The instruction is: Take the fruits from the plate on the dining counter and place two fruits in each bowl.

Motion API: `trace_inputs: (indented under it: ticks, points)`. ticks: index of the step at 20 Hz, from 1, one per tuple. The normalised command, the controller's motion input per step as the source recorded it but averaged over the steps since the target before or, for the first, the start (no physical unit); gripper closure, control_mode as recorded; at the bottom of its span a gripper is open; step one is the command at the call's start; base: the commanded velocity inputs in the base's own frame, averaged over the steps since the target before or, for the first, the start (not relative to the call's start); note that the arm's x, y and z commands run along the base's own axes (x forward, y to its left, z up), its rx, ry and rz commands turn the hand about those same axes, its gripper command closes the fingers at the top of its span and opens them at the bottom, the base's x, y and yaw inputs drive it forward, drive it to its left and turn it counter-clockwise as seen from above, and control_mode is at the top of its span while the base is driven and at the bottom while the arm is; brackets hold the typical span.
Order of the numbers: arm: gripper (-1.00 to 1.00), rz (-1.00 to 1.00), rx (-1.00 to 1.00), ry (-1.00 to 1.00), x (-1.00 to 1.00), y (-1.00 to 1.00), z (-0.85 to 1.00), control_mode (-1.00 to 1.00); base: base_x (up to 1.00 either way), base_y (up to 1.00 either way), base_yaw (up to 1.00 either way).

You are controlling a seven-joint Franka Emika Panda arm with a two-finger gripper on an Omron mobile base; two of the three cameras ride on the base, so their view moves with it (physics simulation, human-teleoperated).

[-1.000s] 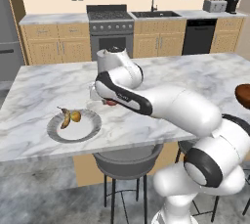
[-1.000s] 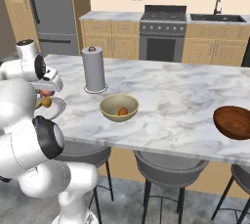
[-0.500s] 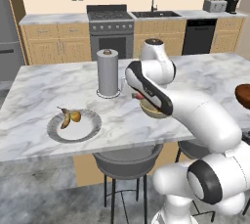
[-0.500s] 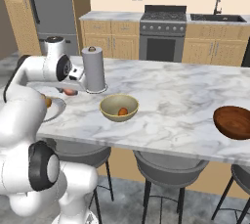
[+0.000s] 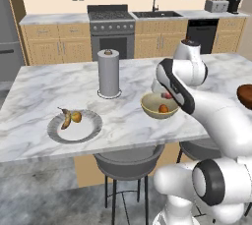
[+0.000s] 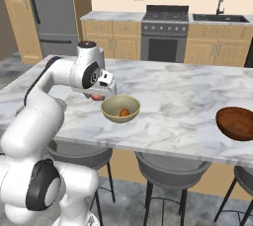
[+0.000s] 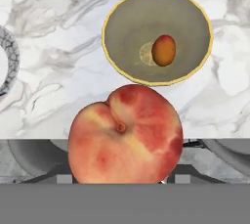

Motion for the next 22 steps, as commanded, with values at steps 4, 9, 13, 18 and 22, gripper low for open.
trace_inputs:
  ticks: [4, 9, 13, 18, 22]
  points:
    - [1.00, 0.00, -0.01, 0.01, 0.16, -0.62, 0.00, -1.00, 0.00, 0.00, 0.00]
    - [1.00, 0.00, -0.09, 0.03, 0.41, -0.03, -0.20, -1.00, 0.00, 0.00, 0.00]
    - [1.00, 0.00, -0.12, 0.05, 0.49, 0.00, -0.29, -1.00, 0.00, 0.00, 0.00]
    - [1.00, 0.00, -0.05, 0.03, 0.41, 0.00, -0.40, -1.00, 0.00, 0.00, 0.00]
    - [1.00, 0.00, 0.00, 0.01, 0.38, -0.01, -0.51, -1.00, 0.00, 0.00, 0.00]
